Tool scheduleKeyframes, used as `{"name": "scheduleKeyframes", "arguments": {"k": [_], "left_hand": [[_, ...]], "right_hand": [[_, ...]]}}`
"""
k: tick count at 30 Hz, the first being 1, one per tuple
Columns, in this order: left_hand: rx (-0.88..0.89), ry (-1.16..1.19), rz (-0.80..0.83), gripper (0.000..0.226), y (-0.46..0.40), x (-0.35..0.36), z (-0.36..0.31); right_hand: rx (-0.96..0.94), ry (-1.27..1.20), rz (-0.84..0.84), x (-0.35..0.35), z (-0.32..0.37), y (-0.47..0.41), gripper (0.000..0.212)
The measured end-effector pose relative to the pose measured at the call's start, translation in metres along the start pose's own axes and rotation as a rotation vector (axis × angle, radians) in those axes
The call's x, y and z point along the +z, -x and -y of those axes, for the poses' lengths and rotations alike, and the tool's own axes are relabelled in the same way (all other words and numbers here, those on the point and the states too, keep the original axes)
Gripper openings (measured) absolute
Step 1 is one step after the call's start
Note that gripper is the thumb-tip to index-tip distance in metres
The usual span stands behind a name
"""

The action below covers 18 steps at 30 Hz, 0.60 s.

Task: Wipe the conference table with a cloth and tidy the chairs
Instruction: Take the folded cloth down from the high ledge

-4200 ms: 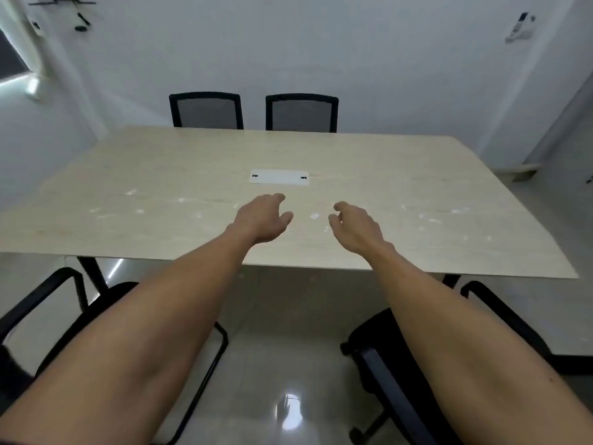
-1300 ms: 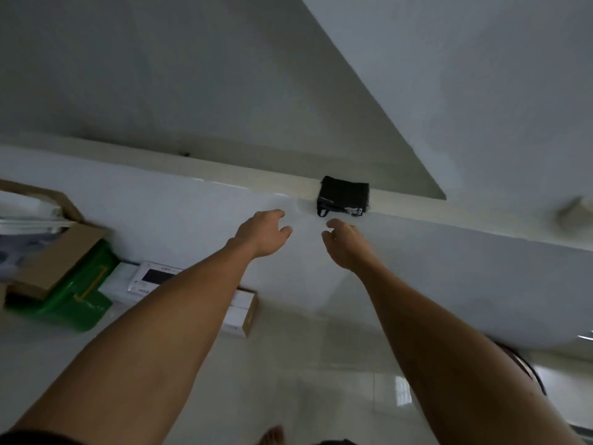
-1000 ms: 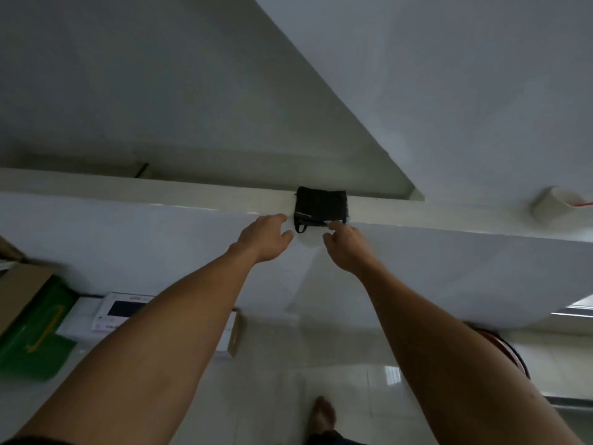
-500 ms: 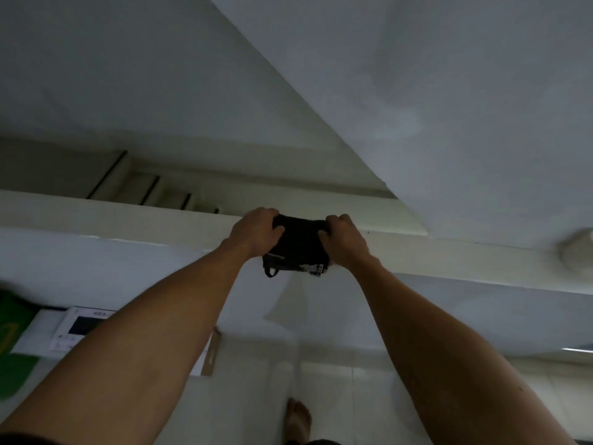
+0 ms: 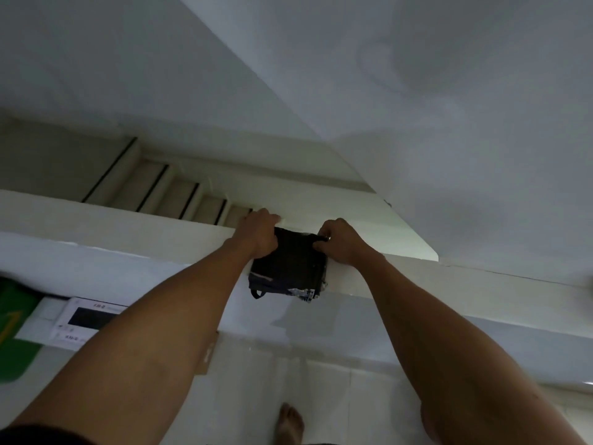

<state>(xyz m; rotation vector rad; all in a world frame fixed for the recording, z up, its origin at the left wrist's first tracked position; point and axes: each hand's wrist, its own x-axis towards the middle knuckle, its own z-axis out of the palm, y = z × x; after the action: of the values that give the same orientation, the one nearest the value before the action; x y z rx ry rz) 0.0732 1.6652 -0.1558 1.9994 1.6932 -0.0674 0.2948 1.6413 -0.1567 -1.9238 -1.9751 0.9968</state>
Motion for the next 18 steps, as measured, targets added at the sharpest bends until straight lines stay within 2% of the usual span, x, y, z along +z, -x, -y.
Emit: {"name": "scheduleKeyframes", "arguments": {"k": [4, 9, 13, 18], "left_hand": [[0.014, 0.112, -0.037, 0.029, 0.002, -0.006, 0.007], [-0.017, 0.296, -0.186, 0.022, 0.040, -0.021, 0.032], [-0.098, 0.394, -0.285, 0.027, 0.088, -0.038, 0.057], [-0.246, 0.480, -0.486, 0.023, 0.173, -0.063, 0.110]], "right_hand": [[0.022, -0.228, -0.034, -0.008, 0.017, 0.003, 0.025], [0.055, -0.510, -0.077, 0.001, 0.048, 0.003, 0.022], [-0.014, -0.543, -0.091, 0.019, 0.095, 0.010, 0.023], [-0.160, -0.482, -0.023, 0.054, 0.183, 0.032, 0.018]]}}
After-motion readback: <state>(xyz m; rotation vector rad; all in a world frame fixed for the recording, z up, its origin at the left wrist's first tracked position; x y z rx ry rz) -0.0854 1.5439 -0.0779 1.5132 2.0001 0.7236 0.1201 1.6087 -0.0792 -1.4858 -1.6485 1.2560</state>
